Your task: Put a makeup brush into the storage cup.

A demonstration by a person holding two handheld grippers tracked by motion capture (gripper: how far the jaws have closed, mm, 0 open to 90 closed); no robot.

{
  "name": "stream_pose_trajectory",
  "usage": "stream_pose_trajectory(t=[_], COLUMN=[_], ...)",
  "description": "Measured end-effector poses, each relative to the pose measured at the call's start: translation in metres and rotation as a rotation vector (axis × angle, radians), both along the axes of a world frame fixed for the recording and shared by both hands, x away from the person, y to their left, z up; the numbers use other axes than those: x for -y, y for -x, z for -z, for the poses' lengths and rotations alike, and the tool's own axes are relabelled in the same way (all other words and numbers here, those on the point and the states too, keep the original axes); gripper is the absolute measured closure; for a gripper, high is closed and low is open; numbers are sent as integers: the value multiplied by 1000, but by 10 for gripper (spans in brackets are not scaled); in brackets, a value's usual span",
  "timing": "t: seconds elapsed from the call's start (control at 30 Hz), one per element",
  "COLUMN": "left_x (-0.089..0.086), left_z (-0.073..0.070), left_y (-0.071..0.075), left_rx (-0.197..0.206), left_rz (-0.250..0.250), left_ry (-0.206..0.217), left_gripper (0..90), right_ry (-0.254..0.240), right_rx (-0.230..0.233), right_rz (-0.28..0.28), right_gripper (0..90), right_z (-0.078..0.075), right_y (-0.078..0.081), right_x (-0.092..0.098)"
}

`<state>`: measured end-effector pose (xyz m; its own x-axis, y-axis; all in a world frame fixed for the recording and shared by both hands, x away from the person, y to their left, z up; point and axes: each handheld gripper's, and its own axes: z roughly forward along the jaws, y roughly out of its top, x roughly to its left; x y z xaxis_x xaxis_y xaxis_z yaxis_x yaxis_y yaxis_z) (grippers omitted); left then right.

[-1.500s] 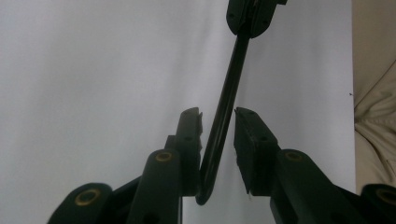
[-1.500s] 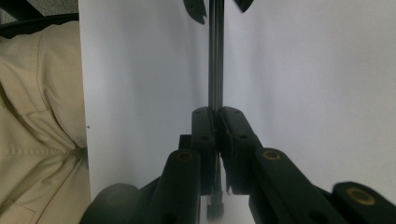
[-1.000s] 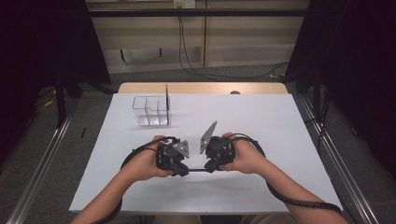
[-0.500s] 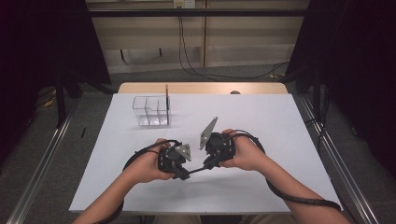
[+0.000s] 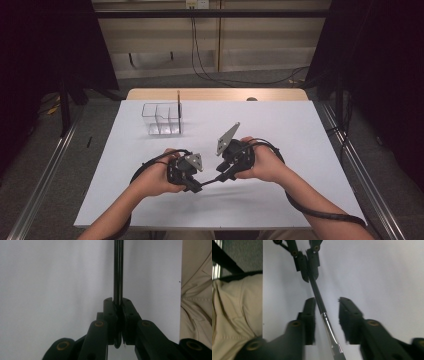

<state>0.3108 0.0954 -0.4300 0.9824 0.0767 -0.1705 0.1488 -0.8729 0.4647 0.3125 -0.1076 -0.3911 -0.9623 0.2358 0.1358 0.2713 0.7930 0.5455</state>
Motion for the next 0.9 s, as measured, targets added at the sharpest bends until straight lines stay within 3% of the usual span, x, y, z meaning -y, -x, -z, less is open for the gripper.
stream_pose_trajectory(t=[0.13,0.23,0.33,0.53,0.9], left_x=[-2,-3,-4,-5,-6], left_z=[-1,-1,-2,-2,-2], left_y=[0,0,0,0,1], left_rx=[0,4,1,5,1], left_rz=[-7,-12,-19,-28,-49], left_ry=[4,8,9,19,46], left_gripper=[840,840,840,840,840], right_ry=[-48,-78,-98,-192,-339], right_rx=[16,-44,-2,33,52], right_rz=[29,61,91,158,251], right_gripper=[381,256,188,117,99], right_z=[2,6,8,9,16], right_y=[-3,-8,-7,-8,-4], right_x=[7,11,17,29,46])
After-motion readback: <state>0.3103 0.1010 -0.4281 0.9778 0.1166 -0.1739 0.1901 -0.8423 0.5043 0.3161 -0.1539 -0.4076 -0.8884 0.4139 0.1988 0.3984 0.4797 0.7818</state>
